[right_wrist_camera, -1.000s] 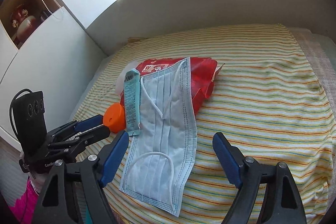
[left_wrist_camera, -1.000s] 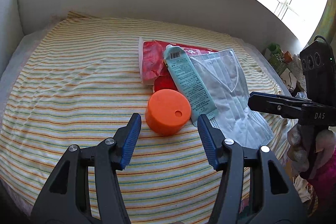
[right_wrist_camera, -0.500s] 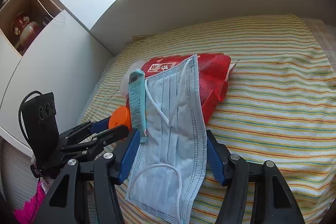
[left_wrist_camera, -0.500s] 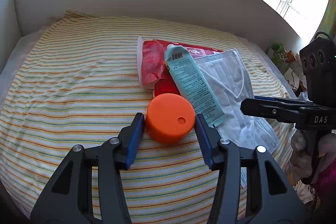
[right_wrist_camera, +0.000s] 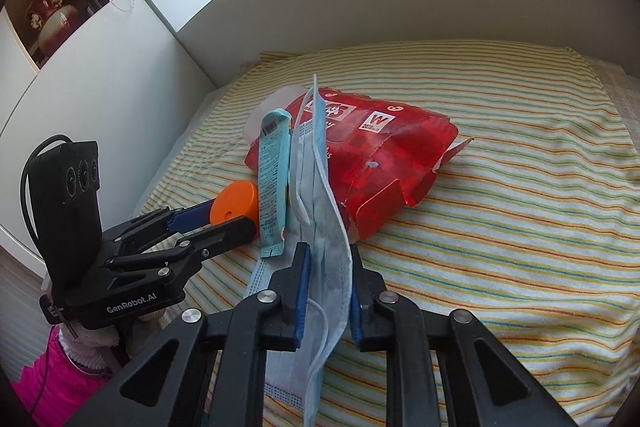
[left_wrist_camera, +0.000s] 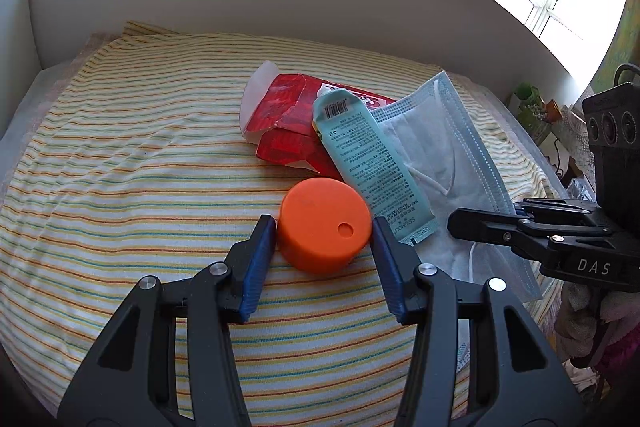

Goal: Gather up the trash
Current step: 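Grasp the orange cap with the left tool while the right tool grasps the blue face mask, then lift the cap and mask and carry them down over the wastebasket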

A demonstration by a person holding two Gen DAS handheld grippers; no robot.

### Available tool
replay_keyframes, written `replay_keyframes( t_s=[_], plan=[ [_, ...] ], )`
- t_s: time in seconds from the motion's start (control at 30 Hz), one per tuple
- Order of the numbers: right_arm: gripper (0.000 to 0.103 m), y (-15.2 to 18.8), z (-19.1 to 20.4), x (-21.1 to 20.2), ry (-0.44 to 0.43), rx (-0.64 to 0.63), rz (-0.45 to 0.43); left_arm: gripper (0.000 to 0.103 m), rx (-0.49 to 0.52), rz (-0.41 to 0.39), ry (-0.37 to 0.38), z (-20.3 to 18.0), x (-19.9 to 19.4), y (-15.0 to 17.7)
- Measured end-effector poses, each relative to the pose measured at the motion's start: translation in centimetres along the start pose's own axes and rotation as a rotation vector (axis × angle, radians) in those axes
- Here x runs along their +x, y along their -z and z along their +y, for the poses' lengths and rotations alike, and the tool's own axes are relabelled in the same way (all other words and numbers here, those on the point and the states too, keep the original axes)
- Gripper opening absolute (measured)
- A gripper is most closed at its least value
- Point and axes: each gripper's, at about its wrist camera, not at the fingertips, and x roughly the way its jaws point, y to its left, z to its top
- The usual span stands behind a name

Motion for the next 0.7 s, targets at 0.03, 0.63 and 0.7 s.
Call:
replay_keyframes(
  t_s=[0.03,0.63,0.7],
  plan=[
    [0.010,0.1,0.3,-0.1,0.003,-0.010,-0.001,0.050,-0.002,0.000,0.002,0.1,-0.1,0.0],
    [0.000,2.5,3.5,-3.8,-0.056,-0.079,-0.041,0.050,-0.042,-0.046,0.006,1.3,-3.9,1.5],
    [0.000,3.1,3.8,-4.7,-0.062,-0.084,-0.048,0.050,-0.045,-0.052,0.006,1.5,-4.5,1.8]
  ],
)
